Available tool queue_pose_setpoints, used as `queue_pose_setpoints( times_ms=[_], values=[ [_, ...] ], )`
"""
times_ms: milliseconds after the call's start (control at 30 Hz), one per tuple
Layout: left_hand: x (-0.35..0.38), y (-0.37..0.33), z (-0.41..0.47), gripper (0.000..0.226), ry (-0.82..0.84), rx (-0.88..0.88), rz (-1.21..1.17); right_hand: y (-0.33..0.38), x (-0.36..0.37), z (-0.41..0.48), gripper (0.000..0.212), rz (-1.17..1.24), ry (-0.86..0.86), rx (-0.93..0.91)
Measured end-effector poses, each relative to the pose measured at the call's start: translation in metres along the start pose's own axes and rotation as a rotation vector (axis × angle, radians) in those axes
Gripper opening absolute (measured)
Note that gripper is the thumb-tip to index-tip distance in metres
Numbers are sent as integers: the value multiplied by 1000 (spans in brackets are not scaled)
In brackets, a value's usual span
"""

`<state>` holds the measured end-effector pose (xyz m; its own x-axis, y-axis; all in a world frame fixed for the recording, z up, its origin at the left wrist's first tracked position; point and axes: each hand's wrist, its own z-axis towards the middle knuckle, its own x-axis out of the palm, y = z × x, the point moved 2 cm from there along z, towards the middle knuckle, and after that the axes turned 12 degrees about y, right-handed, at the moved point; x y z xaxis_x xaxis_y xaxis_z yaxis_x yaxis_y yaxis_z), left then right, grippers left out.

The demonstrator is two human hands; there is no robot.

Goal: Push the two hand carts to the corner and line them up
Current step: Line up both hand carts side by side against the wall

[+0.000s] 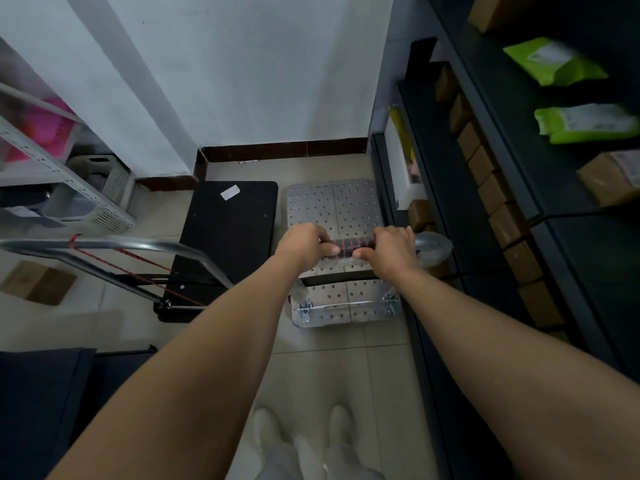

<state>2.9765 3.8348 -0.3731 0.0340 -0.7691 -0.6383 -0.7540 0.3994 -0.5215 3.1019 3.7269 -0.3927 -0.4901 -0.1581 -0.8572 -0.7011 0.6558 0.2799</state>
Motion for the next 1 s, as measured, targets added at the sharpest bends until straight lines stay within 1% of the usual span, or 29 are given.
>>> queue_pose_setpoints(
  times_ms=[300, 367, 467, 533, 733, 1000],
  values=[
    [0, -21, 17, 27, -15, -6, -11, -17, -19, 18, 57, -21, 24, -7],
    [-1, -23, 20, 28, -13, -9, -10, -19, -22, 20, 53, -7, 38, -30],
    [-6, -26, 27, 28, -12, -14, -4, -26, -29, 26, 33, 44, 85, -99],
    [-9, -29, 32, 29, -7, -18, -2, -30, -35, 31, 25, 73, 98, -135],
    [-23, -34, 54, 28, -16, -23, -29, -20, -47, 56, 19, -2, 56, -72],
    [-52, -32, 90, 26, -9, -52, -77, -6, -67, 97, 20, -17, 93, -63]
  ],
)
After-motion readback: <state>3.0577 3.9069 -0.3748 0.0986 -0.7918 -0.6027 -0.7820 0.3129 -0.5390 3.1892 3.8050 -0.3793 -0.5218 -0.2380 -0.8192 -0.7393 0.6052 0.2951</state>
